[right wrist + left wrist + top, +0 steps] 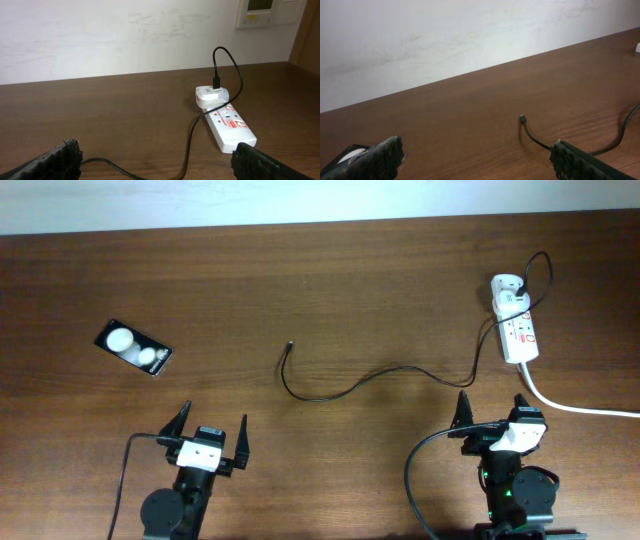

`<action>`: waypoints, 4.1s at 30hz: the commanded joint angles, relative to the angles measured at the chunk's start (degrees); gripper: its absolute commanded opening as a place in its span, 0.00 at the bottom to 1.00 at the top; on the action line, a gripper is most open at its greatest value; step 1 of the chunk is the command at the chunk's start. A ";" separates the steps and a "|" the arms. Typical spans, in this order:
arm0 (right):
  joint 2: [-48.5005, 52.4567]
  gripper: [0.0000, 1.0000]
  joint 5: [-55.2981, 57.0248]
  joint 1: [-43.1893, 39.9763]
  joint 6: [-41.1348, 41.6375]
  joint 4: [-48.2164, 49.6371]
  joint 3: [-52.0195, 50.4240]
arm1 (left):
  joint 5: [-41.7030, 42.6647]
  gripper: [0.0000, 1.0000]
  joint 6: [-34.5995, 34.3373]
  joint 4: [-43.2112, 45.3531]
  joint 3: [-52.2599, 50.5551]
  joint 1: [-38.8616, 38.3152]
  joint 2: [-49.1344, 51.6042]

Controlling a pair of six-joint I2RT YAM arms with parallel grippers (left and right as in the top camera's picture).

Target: Plug charger to phone and switch on socket

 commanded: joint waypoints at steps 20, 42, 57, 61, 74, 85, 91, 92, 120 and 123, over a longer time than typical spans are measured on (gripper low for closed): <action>-0.50 0.99 -0.15 0.39 0.20 -0.20 -0.50 | -0.04 0.99 -0.72 -0.35 -0.13 0.28 -0.48; -0.50 0.99 -0.15 0.39 0.20 -0.22 -0.50 | -0.02 0.99 -0.74 -0.35 -0.13 0.28 -0.48; -0.50 0.99 -0.15 0.42 0.20 -0.20 -0.50 | 0.02 0.99 -0.81 -0.09 -0.11 0.28 -0.22; -0.50 0.99 -0.15 0.39 0.20 -0.22 -0.50 | -0.31 0.99 -1.88 -0.13 1.55 0.28 0.68; -0.50 0.99 -0.15 0.39 0.20 -0.22 -0.50 | -0.35 0.99 -3.13 -9.05 34.88 0.28 37.97; -0.50 0.99 -0.13 0.39 0.20 -0.22 -0.50 | 2.67 0.99 0.76 -56.54 98.68 0.28 88.54; -0.50 0.99 -0.15 0.39 0.20 -0.22 -0.50 | 6.56 0.99 0.52 -69.07 111.91 0.04 99.16; -0.50 0.99 -0.15 0.39 0.20 -0.22 -0.50 | 7.72 0.99 0.52 -68.50 111.91 0.02 99.51; -0.50 0.99 -0.13 0.39 0.20 -0.22 -0.50 | -4.94 0.99 -36.17 -63.28 113.77 26.16 122.73; -0.50 0.99 -0.15 0.39 0.20 -0.20 -0.50 | -4.96 0.99 -36.22 -62.84 113.77 26.45 125.92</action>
